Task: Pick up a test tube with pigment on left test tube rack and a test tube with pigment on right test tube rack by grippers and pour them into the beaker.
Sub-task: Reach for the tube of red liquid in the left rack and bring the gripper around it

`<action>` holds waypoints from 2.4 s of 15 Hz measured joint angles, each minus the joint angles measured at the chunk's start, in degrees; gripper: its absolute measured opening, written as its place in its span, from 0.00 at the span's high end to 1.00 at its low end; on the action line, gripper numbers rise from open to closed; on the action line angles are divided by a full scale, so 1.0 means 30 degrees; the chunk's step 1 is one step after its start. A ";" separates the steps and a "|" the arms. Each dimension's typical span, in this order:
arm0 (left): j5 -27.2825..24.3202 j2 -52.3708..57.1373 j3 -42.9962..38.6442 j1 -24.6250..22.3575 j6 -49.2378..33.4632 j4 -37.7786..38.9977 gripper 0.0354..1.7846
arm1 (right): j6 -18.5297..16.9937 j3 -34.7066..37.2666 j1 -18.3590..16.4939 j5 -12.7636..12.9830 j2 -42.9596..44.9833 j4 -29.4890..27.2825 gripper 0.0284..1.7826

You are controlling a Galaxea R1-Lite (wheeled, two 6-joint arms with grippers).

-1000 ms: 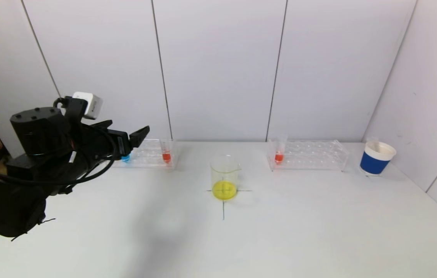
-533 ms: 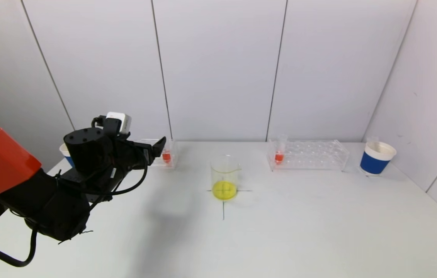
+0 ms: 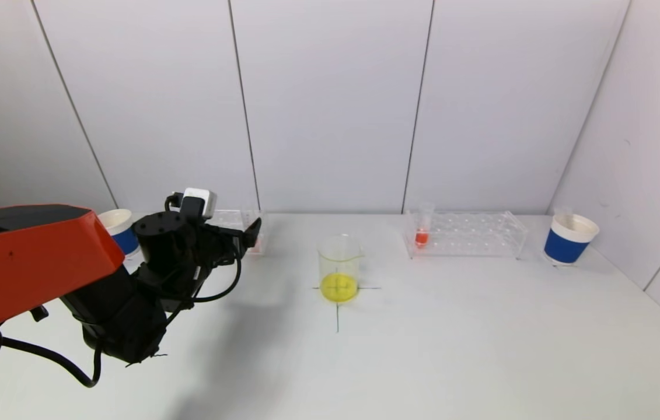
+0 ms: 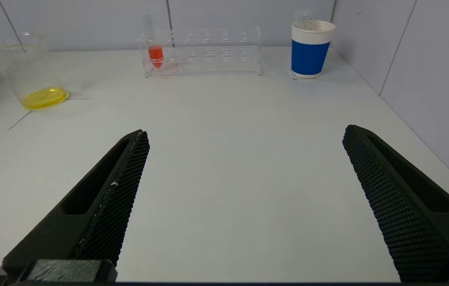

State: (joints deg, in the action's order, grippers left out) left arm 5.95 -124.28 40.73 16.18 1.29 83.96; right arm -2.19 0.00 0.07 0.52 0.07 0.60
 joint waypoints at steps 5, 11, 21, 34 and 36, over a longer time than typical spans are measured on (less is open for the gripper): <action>-0.0008 -0.1203 0.1004 0.0000 -0.0057 0.0057 0.01 | 0.0000 0.0000 0.0000 0.0000 0.0000 0.0000 0.01; 0.0057 -0.2198 0.2361 -0.0057 -0.0057 -0.0138 0.01 | 0.0008 0.0000 0.0000 0.0000 0.0000 0.0000 0.01; 0.0167 -0.2719 0.3925 -0.0175 -0.0049 -0.0894 0.01 | 0.0008 0.0000 0.0000 0.0000 0.0000 0.0000 0.01; 0.0284 -0.3003 0.4356 -0.0321 -0.0085 -0.0882 0.01 | 0.0000 0.0000 0.0000 0.0000 0.0000 0.0000 0.01; 0.0386 -0.3117 0.4641 -0.0305 -0.0085 -0.0882 0.01 | 0.0000 0.0000 0.0000 0.0000 0.0000 0.0000 0.01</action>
State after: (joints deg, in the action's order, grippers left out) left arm 7.11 -133.63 54.65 15.26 1.04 81.31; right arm -2.19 0.00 0.07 0.52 0.07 0.60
